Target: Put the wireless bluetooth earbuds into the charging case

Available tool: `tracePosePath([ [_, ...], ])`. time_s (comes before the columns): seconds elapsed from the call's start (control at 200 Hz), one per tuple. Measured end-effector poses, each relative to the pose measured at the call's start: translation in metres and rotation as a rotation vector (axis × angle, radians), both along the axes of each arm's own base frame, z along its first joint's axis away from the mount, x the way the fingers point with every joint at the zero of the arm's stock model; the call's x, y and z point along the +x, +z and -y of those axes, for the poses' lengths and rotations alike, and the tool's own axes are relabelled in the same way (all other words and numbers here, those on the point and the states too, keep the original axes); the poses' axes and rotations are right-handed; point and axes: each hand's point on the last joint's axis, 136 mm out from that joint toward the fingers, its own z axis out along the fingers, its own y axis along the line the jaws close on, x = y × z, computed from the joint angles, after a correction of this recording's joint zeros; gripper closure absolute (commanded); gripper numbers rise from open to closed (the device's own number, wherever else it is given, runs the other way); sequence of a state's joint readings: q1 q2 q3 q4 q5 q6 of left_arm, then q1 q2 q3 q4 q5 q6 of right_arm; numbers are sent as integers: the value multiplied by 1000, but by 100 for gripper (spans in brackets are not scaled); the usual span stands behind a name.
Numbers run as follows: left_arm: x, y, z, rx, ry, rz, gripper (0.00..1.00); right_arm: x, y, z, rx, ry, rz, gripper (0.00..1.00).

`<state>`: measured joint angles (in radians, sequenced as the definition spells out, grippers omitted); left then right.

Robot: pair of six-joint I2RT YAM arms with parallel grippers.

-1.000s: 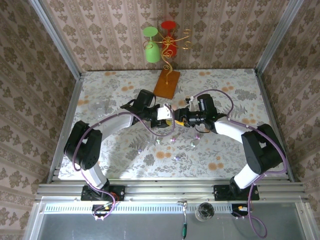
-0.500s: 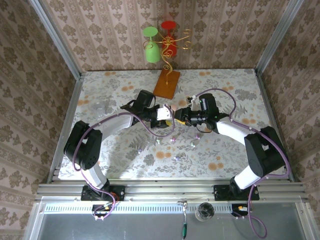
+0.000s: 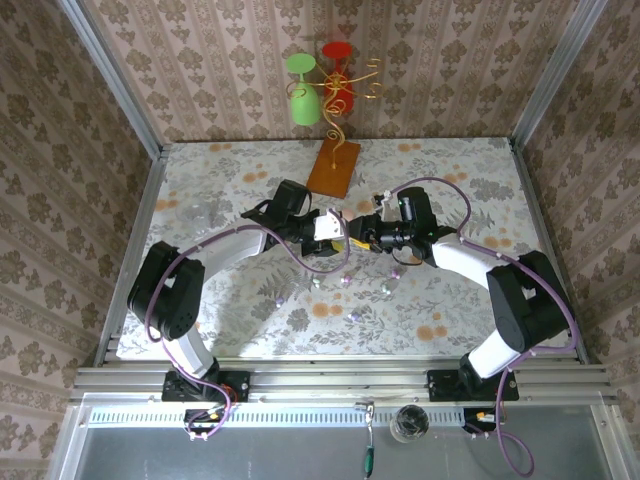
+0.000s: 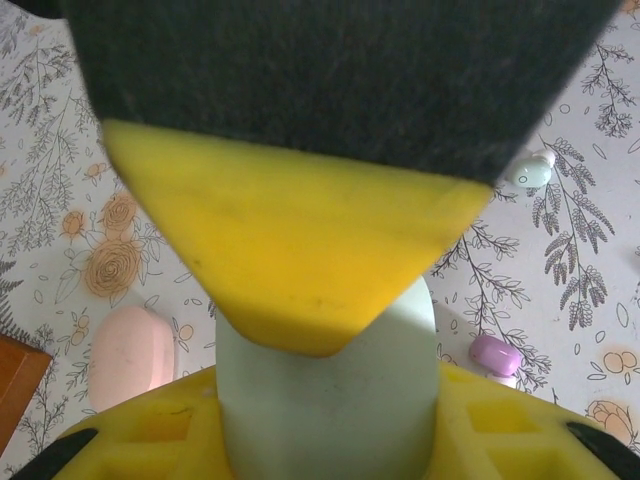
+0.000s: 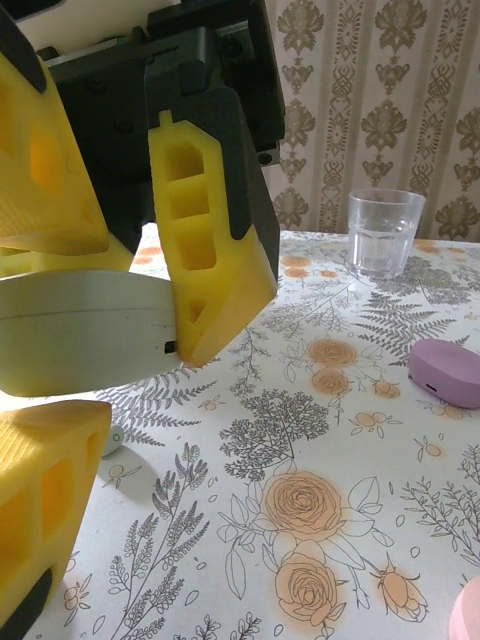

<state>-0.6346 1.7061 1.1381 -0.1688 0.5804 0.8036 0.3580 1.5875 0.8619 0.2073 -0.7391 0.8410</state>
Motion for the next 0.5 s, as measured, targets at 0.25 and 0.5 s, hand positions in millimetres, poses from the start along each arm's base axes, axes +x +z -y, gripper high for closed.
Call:
tracePosePath([
  [0.25, 1, 0, 0, -3, 4, -2, 58, 1, 0, -1, 6, 6, 8, 78],
  [0.5, 0, 0, -1, -58, 32, -14, 22, 0, -1, 2, 16, -7, 3, 83],
])
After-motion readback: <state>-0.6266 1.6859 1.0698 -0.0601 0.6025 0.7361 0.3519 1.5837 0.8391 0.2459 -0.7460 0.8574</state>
